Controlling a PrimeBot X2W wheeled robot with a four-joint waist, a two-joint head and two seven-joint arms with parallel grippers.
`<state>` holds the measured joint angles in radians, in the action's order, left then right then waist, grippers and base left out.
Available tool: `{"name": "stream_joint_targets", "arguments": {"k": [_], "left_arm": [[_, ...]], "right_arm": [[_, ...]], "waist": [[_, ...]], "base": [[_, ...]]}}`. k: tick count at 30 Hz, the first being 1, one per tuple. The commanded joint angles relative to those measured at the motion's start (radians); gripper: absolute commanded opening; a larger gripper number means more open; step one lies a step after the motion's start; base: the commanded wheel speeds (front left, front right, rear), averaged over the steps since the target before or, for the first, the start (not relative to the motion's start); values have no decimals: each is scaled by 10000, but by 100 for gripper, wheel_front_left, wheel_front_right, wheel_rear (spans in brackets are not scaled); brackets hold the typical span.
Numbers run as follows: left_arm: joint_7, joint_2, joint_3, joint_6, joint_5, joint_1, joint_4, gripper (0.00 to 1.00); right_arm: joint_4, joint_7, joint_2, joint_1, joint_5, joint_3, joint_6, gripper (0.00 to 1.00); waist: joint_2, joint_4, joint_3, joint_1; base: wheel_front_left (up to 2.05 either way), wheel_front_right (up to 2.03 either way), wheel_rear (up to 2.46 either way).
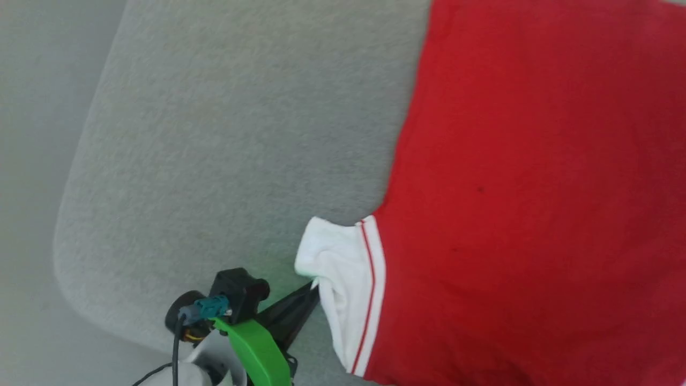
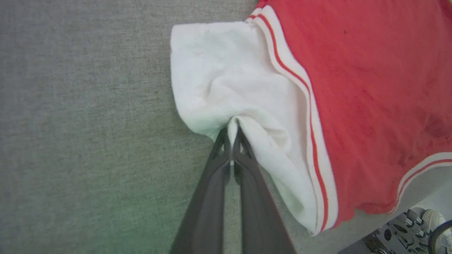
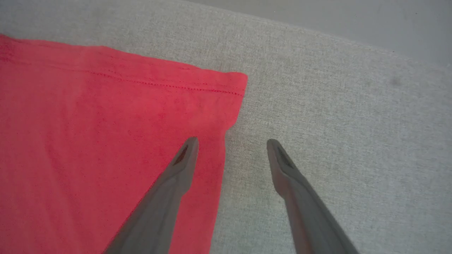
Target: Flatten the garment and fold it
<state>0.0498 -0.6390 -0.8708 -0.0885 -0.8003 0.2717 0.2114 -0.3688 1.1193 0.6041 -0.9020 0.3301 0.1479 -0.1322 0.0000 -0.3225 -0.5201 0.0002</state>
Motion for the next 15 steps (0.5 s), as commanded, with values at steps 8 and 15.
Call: {"name": "stream_joint_targets", "arguments": {"k": [8, 15], "left_arm": [[-192, 256, -50, 22, 81, 271, 5, 0], [-274, 317, -41, 51, 59, 328, -220, 0]], "right_arm": [[-730, 82, -41, -397, -753, 328, 15, 100], [-843, 15, 244, 64, -591, -102, 15, 0]], "waist": [[0, -1045, -1034, -2], [0, -928, -972, -2]], "base": [[0, 0, 0], [0, 0, 0]]}}
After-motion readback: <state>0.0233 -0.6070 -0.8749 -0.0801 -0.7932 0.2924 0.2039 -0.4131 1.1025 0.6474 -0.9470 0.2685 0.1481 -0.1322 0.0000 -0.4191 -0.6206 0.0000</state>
